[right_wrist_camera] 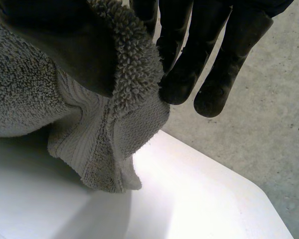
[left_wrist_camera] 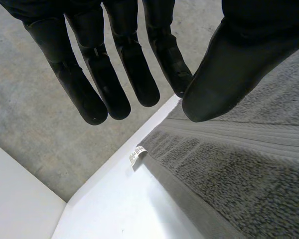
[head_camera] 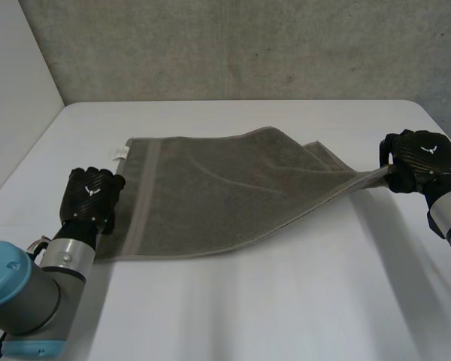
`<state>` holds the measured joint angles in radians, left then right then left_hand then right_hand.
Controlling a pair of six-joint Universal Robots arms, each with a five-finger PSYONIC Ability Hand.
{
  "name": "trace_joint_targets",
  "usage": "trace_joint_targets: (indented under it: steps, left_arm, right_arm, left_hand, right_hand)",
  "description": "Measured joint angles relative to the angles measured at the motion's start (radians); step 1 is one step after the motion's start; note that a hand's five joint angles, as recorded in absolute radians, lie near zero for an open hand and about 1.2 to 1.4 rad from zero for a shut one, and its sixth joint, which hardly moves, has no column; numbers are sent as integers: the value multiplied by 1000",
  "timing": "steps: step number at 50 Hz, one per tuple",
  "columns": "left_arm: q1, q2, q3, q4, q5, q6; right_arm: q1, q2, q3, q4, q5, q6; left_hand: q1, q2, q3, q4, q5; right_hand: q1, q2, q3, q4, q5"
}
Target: Fold the towel.
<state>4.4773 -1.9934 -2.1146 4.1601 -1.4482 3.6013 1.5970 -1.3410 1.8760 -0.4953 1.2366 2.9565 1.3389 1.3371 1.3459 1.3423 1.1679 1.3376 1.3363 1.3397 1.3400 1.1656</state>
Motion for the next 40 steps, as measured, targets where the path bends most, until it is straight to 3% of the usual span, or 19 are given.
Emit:
trace_joint_targets:
  steps: [5, 7, 12, 16, 27, 40]
  left_arm:
    - [-7, 19, -22, -3, 0, 8]
    - [-8, 44, -40, -12, 0, 7]
    - [-7, 94, -67, -62, 9, 2]
    - [-7, 115, -68, -129, 43, 0]
    - [-4, 105, -31, -339, 209, -3]
    - [-5, 35, 37, -390, 219, -7]
  right_arm:
    - [0, 3, 0, 0, 0, -7]
    - [0, 11, -3, 1, 5, -15]
    - [0, 42, -24, 17, 25, -28]
    - [-1, 85, -60, 62, 69, -30]
    - [-4, 160, -133, 179, 179, -25]
    - [-4, 162, -132, 181, 178, -20]
  left_hand:
    - [-233, -228, -230, -232, -224]
    - [-490, -484, -498, -494, -481]
    - [-853, -849, -862, -856, -864]
    - [-992, -979, -1009, -996, -1021]
    - [-1001, -1000, -1018, -1003, -1034]
    - [-825, -834, -835, -830, -826]
  right_hand:
    - [0, 0, 0, 0, 0]
    - [0, 0, 0, 0, 0]
    - [0, 0, 0, 0, 0]
    - [0, 0, 0, 0, 0]
    - [0, 0, 0, 0, 0]
    - [0, 0, 0, 0, 0]
